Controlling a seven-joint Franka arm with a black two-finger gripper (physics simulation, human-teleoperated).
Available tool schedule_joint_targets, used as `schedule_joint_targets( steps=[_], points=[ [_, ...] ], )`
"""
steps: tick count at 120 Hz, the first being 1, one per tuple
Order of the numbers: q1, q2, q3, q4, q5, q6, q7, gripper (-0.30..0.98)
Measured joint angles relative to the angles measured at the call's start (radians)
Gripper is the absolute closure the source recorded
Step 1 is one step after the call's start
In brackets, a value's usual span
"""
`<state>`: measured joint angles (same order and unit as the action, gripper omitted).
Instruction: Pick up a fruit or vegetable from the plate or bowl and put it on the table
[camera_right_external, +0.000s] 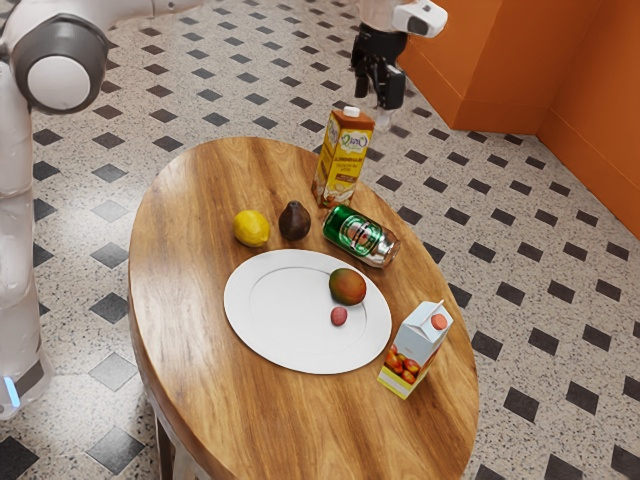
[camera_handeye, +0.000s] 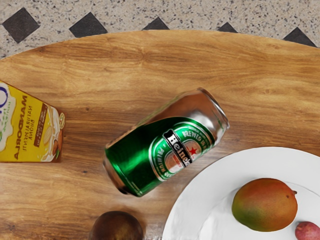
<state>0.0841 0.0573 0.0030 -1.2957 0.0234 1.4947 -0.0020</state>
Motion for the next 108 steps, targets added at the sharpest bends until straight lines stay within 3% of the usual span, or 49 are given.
schedule_joint_targets(
  steps=[26,42,54,70,108],
  points=[
    [0.038,0.000,0.001,0.009,0.004,-0.023,-0.001,0.00],
    [0.019,-0.012,-0.024,0.232,0.007,-0.073,-0.006,0.00],
    [0.024,-0.014,-0.097,0.279,0.011,-0.098,-0.069,0.00],
    [-0.042,0.059,-0.112,0.280,0.022,-0.116,-0.309,0.00],
    [0.016,0.263,-0.080,0.231,0.030,-0.101,-0.919,0.00]
  ],
)
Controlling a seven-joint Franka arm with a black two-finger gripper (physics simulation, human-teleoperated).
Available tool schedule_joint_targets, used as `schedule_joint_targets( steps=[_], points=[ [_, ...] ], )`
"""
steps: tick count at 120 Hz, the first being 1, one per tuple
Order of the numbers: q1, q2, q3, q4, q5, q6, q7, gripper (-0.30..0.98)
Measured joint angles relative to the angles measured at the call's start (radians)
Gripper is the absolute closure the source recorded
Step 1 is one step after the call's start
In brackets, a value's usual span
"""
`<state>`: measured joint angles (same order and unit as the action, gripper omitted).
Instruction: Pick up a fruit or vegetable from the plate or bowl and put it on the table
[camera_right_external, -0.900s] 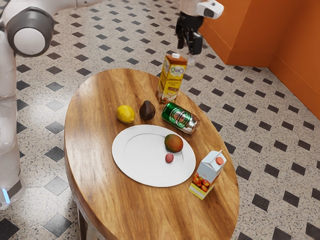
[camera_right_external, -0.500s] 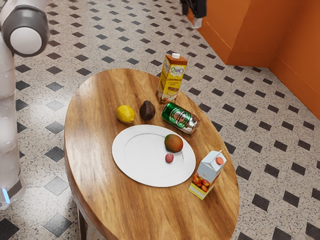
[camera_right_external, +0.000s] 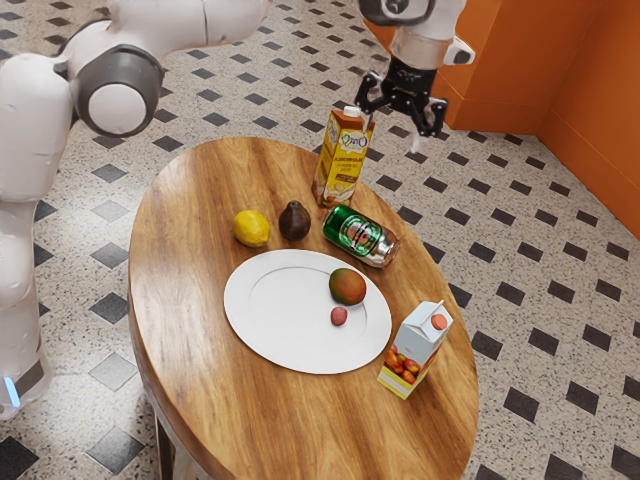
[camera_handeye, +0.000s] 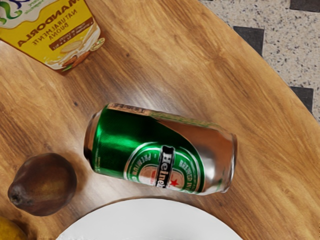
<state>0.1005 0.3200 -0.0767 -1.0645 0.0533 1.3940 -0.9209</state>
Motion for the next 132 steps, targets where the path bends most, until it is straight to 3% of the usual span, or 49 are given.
schedule_joint_targets(
  steps=[19,56,73,110,132],
  points=[
    [0.014,0.094,0.000,0.000,-0.039,0.056,-0.205,0.00],
    [-0.036,0.129,-0.006,-0.037,-0.064,0.164,-0.479,0.00],
    [-0.058,0.102,-0.011,-0.136,-0.066,0.226,-0.563,0.00],
    [-0.138,0.105,-0.012,-0.147,-0.062,0.279,-0.688,0.00],
    [-0.132,0.099,-0.004,-0.196,-0.063,0.299,-0.734,0.00]
  ],
)
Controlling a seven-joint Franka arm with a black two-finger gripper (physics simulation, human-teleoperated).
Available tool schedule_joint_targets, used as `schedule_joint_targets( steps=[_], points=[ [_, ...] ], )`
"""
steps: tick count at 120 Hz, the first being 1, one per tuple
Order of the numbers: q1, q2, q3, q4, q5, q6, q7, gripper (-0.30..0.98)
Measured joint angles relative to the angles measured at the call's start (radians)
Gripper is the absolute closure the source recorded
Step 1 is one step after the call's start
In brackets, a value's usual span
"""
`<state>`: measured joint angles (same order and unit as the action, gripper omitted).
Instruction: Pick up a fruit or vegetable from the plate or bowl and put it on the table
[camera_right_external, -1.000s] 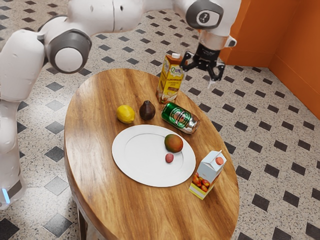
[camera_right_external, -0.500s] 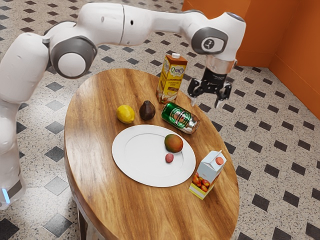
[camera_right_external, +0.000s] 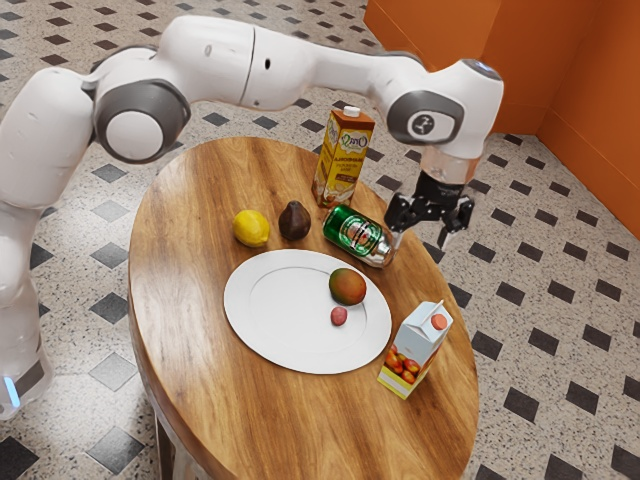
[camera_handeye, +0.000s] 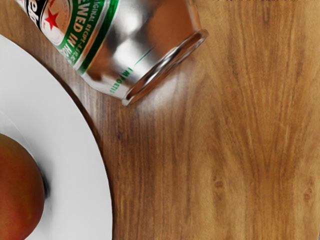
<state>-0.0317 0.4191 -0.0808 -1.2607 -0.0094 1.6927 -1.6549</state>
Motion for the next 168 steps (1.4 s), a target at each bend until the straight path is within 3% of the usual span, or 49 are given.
schedule_joint_targets(
  steps=[31,45,168],
  points=[
    [0.038,-0.252,0.004,-0.388,-0.007,0.111,-0.035,0.00],
    [0.042,-0.306,0.004,-0.497,-0.011,0.177,-0.044,0.00],
    [0.044,-0.343,-0.036,-0.658,-0.016,0.346,-0.068,0.00]
  ],
)
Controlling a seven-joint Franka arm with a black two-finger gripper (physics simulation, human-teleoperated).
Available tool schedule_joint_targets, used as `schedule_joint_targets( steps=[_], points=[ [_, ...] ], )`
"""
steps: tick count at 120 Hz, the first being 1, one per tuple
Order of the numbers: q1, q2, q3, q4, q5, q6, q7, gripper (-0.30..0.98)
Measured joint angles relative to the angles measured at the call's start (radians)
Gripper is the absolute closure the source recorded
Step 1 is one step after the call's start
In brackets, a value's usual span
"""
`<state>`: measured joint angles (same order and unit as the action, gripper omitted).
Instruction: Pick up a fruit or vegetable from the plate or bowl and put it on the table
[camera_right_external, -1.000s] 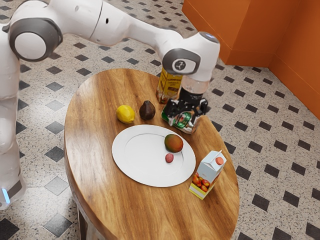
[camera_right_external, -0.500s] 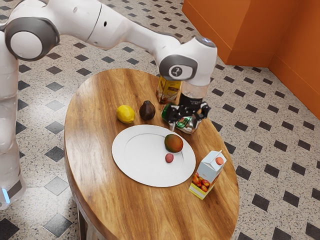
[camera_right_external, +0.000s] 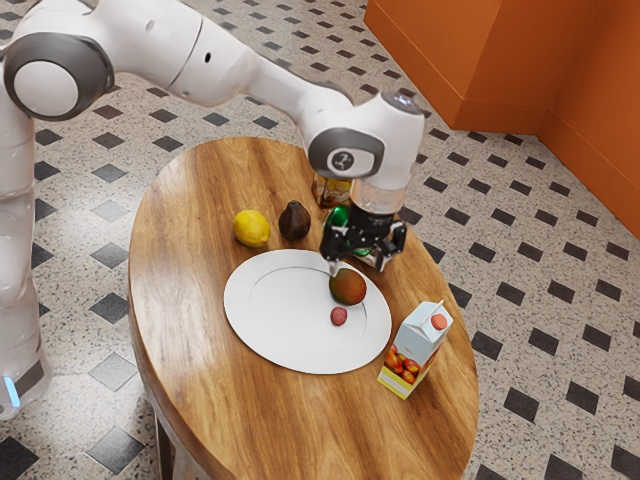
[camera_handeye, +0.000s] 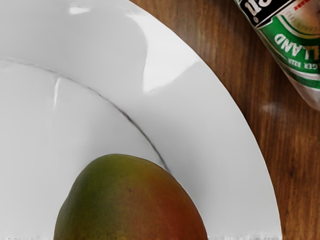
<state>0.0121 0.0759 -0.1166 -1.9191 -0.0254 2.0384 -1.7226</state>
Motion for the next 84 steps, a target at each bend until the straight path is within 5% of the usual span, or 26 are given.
schedule_joint_targets(
  steps=[84],
  points=[
    [-0.002,-0.003,0.000,-0.051,-0.001,0.046,0.004,0.00]
  ],
)
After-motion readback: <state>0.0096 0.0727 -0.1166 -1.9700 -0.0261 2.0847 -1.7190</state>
